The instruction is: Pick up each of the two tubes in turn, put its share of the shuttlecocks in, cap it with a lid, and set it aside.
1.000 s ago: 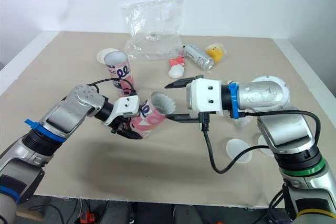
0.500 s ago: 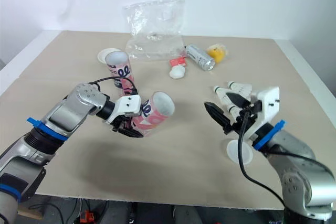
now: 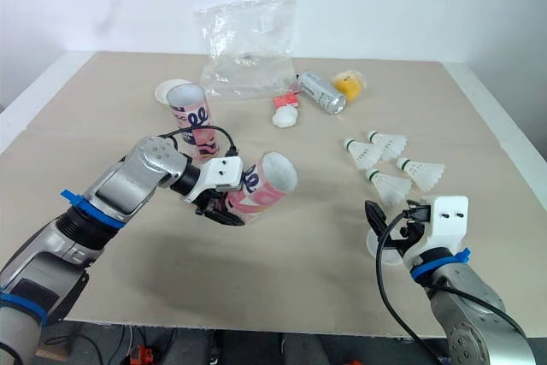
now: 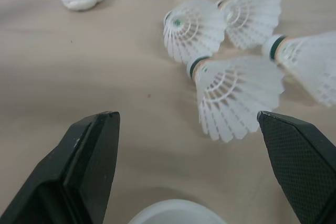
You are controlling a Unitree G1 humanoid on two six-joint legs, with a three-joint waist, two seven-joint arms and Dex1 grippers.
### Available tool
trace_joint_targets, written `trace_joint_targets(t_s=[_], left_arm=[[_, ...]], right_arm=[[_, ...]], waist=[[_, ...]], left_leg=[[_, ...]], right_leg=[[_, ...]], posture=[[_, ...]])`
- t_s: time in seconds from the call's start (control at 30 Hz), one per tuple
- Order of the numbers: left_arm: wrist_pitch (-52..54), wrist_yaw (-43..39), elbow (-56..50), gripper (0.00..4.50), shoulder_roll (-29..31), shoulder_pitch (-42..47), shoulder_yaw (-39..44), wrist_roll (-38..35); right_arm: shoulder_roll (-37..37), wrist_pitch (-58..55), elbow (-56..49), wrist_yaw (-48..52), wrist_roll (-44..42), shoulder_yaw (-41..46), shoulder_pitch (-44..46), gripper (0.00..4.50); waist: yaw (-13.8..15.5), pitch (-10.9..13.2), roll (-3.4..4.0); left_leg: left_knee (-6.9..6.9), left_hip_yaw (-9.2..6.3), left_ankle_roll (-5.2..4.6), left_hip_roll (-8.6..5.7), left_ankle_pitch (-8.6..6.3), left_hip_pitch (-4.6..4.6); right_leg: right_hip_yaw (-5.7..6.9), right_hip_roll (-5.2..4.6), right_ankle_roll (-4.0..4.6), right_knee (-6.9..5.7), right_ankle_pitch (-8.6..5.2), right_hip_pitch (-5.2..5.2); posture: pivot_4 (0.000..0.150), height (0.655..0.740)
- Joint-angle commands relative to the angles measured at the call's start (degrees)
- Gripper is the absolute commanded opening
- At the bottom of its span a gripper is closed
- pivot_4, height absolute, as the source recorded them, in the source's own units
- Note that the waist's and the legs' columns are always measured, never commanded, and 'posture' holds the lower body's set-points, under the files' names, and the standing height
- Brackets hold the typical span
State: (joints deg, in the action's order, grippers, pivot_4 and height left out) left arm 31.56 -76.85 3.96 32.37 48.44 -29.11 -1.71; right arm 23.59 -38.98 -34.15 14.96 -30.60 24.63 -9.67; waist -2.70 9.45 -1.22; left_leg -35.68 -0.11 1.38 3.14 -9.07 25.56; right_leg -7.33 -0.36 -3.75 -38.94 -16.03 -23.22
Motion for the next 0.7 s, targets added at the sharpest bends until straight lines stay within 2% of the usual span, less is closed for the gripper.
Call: trace_joint_targets(t_s=[0.03, 0.7], left_arm=[[0.4, 0.2, -1.1, 2.9, 0.0, 1.3, 0.7, 0.1], [3.4, 1.0, -4.0, 2.9, 0.8, -0.2, 1.0, -0.4]], right_arm=[[3.3, 2.5, 2.3, 3.1, 1.9, -1.7, 2.1, 4.48], [4.2, 6.6, 20.4, 7.9, 4.7, -6.9, 15.3, 4.48]], waist=[[0.0, 0.0, 0.0], [0.0, 0.0, 0.02]], left_leg=[[0.0, 0.0, 0.0, 0.0, 0.0, 0.0], [0.04, -0.03, 0.0, -0.03, 0.0, 0.0]], right_leg=[[0.0, 0.0, -0.01, 0.0, 0.0, 0.0], [0.01, 0.02, -0.27, 0.0, 0.11, 0.01]], posture=[[0.15, 0.74], [0.15, 0.74]])
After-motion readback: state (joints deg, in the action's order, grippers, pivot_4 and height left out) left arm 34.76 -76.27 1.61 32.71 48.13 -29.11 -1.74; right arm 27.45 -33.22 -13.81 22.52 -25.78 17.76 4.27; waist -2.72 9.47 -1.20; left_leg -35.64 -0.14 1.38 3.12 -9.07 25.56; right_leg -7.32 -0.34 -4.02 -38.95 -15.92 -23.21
